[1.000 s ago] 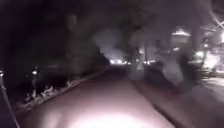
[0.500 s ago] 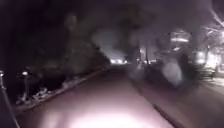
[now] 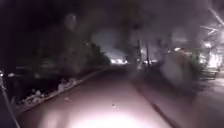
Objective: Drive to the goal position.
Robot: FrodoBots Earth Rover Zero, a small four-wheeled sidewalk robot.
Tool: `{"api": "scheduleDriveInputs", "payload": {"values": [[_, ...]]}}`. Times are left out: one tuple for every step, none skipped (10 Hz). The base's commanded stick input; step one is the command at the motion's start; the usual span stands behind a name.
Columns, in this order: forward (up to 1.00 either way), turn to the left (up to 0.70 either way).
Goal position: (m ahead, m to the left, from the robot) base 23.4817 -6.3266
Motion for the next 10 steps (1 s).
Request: {"api": "scheduleDriveInputs", "payload": {"values": [[0.5, 0.0], [0.5, 0.0], [0.5, 0.0], [0.5, 0.0], [0.5, 0.0], [0.5, 0.0], [0.5, 0.0], [0.5, 0.0], [0.5, 0.0], [0.5, 0.0]]}}
